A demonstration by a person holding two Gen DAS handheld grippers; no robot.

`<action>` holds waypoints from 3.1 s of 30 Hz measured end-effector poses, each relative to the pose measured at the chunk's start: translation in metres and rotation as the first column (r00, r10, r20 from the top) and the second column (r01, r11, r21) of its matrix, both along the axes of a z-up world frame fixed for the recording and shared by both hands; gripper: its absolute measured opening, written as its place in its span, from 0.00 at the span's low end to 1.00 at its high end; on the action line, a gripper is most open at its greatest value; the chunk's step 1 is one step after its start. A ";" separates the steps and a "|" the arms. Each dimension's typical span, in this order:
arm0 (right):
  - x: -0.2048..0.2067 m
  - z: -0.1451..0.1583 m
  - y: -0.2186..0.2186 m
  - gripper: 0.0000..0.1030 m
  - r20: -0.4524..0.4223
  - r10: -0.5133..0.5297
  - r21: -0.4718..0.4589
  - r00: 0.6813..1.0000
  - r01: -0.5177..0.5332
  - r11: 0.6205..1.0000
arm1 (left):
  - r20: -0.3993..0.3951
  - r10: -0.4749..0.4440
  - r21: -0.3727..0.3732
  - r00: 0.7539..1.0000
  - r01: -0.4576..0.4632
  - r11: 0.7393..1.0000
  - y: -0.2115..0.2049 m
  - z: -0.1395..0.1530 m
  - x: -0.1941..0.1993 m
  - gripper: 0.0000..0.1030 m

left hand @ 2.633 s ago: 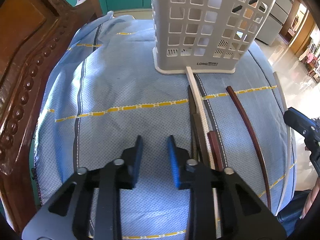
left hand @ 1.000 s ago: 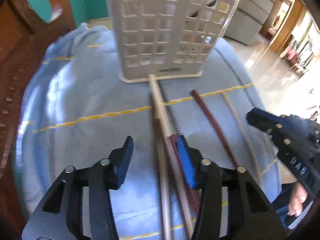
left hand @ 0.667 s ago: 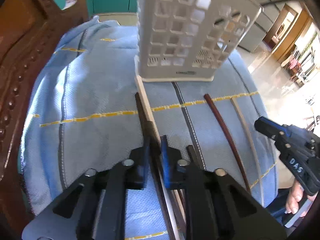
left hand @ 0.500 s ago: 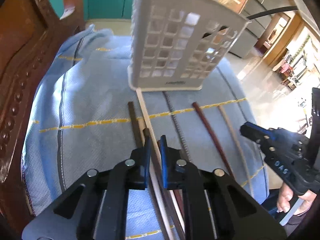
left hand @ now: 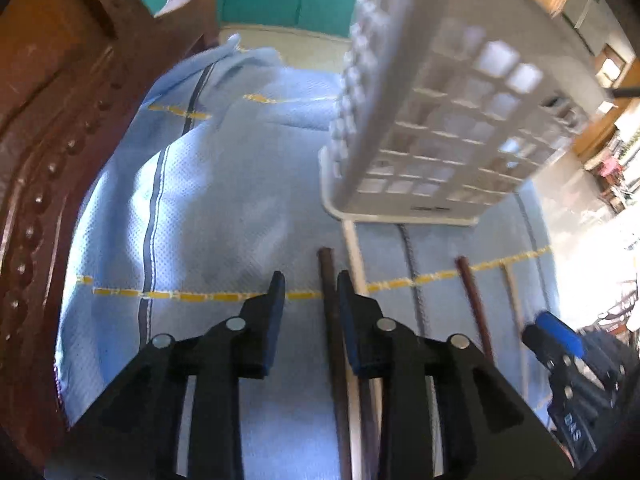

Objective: Organize utensils
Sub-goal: 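Grasp a dark brown chopstick with the left tool while the right tool holds its chopstick, then lift both chopsticks, lower them into the white holder and open both tools, then withdraw both tools from the holder back over the loose chopsticks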

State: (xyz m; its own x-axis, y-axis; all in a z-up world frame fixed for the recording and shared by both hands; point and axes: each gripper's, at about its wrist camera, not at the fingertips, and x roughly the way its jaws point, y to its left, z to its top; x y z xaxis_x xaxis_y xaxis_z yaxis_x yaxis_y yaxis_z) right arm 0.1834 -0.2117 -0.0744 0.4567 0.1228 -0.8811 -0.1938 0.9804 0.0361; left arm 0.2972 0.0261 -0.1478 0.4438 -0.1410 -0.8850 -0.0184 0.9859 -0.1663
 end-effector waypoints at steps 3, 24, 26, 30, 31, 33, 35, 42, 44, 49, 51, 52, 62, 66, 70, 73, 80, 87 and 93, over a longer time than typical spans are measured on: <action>0.003 -0.003 -0.001 0.19 -0.006 -0.012 -0.010 1.000 0.012 1.000 | -0.003 0.017 0.013 1.000 -0.017 1.000 -0.004 0.000 0.007 0.30; 0.011 -0.019 0.004 0.06 -0.029 0.003 -0.028 1.000 -0.004 1.000 | 0.021 0.005 0.143 1.000 -0.008 0.990 -0.054 0.011 -0.017 0.07; 0.012 -0.019 0.003 0.06 -0.027 0.002 -0.012 1.000 -0.002 1.000 | 0.044 0.022 0.118 0.999 -0.027 0.993 -0.047 0.013 -0.017 0.07; 0.005 0.002 0.001 0.06 0.061 -0.005 0.026 0.998 0.003 1.000 | 0.119 0.041 0.112 0.992 -0.054 0.992 -0.040 0.031 -0.024 0.07; 0.002 0.012 -0.002 0.06 0.099 -0.004 0.039 0.995 0.000 0.999 | 0.153 0.047 0.112 0.987 -0.064 0.992 -0.038 0.041 -0.030 0.07; -0.009 0.035 -0.007 0.06 0.176 0.003 0.083 0.984 -0.018 0.996 | 0.199 0.054 0.109 0.979 -0.076 0.991 -0.034 0.057 -0.040 0.07; -0.020 0.057 -0.011 0.06 0.246 0.014 0.119 0.969 -0.044 0.992 | 0.243 0.055 0.090 0.969 -0.079 0.993 -0.030 0.075 -0.051 0.07; -0.075 0.140 -0.030 0.06 0.456 0.026 0.234 0.889 -0.148 0.961 | 0.422 0.034 0.036 0.906 -0.054 0.998 -0.014 0.161 -0.118 0.07; -0.083 0.159 -0.037 0.06 0.490 0.019 0.252 0.871 -0.162 0.954 | 0.491 0.017 0.019 0.871 -0.030 0.999 -0.009 0.194 -0.142 0.07; -0.079 0.214 -0.042 0.06 0.562 -0.009 0.336 0.827 -0.219 0.916 | 0.623 0.012 -0.022 0.782 0.002 1.000 0.000 0.259 -0.173 0.07; -0.064 0.237 -0.041 0.06 0.582 -0.045 0.380 0.812 -0.223 0.898 | 0.664 0.026 -0.057 0.747 0.015 0.998 0.007 0.281 -0.175 0.07; -0.059 0.246 -0.042 0.06 0.595 -0.067 0.393 0.801 -0.218 0.893 | 0.686 0.048 -0.081 0.726 0.011 0.997 0.011 0.294 -0.172 0.07; 0.005 0.259 -0.043 0.06 0.649 -0.323 0.495 0.689 -0.060 0.867 | 0.760 0.202 -0.188 0.617 -0.088 0.978 0.013 0.303 -0.097 0.07; 0.032 0.224 -0.025 0.06 0.623 -0.284 0.451 0.729 -0.038 0.892 | 0.679 0.209 -0.203 0.703 -0.093 0.975 0.008 0.257 -0.054 0.07; 0.034 0.195 0.002 0.06 0.623 -0.181 0.338 0.761 -0.053 0.940 | 0.655 0.170 -0.151 0.736 -0.093 0.984 -0.005 0.236 -0.043 0.07; 0.026 0.186 0.018 0.06 0.636 -0.116 0.262 0.763 -0.072 0.962 | 0.646 0.144 -0.118 0.750 -0.088 0.989 -0.012 0.229 -0.040 0.07; -0.018 0.189 0.013 0.26 0.687 -0.080 0.205 0.723 -0.088 0.975 | 0.642 0.130 -0.103 0.756 -0.084 0.991 -0.011 0.223 -0.052 0.07; -0.091 0.173 0.001 0.37 0.741 0.065 0.132 0.668 -0.240 0.962 | 0.708 0.101 -0.071 0.699 -0.072 0.995 -0.008 0.219 -0.108 0.23; -0.055 0.073 0.023 0.39 0.334 0.160 -0.017 0.929 -0.163 0.986 | 0.510 -0.002 0.057 0.860 -0.032 0.998 -0.017 0.138 -0.119 0.23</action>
